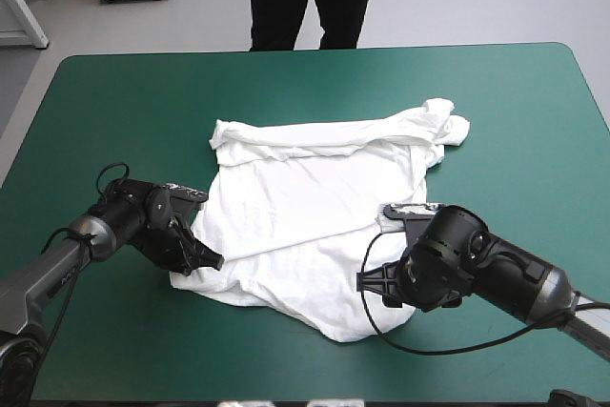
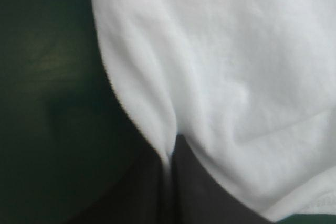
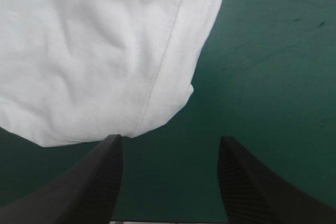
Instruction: Fold the cloth
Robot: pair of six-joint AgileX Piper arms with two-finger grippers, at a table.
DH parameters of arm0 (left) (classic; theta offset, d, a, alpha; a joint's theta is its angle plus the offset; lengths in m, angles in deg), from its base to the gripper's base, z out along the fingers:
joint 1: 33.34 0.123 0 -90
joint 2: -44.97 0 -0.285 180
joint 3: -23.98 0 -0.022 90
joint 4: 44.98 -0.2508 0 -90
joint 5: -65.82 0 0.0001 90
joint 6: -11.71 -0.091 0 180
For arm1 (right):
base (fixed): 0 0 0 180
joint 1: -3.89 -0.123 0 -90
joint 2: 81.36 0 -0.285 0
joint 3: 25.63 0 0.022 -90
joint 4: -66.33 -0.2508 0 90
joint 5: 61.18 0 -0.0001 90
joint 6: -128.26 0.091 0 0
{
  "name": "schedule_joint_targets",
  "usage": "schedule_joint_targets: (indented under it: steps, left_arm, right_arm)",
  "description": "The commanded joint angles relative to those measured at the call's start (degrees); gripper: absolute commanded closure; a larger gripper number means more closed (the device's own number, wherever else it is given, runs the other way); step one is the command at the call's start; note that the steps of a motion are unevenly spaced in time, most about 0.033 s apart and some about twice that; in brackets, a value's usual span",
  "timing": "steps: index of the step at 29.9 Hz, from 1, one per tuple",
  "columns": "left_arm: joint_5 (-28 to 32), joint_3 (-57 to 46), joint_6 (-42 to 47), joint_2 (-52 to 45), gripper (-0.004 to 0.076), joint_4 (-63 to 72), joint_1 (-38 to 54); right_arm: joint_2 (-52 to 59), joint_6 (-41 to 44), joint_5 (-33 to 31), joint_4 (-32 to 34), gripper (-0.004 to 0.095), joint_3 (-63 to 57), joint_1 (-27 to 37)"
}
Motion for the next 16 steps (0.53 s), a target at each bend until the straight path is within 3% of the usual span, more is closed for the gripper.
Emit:
schedule_joint_targets:
  steps: [1,10,16]
  left_arm:
    - [1.4,0.0,-0.1,-0.2,0.0727,-3.9,0.0]
    - [1.4,0.0,-0.1,-0.2,0.0727,-3.9,0.0]
    - [1.4,0.0,-0.1,-0.2,0.0727,-3.9,0.0]
  right_arm:
    - [1.7,0.6,1.9,0.3,0.0393,-1.5,-0.1]
    - [1.5,2.2,13.7,-1.4,0.0394,-10.0,0.0]
    - [0.9,-0.3,19.9,-4.5,0.0394,-14.9,3.5]
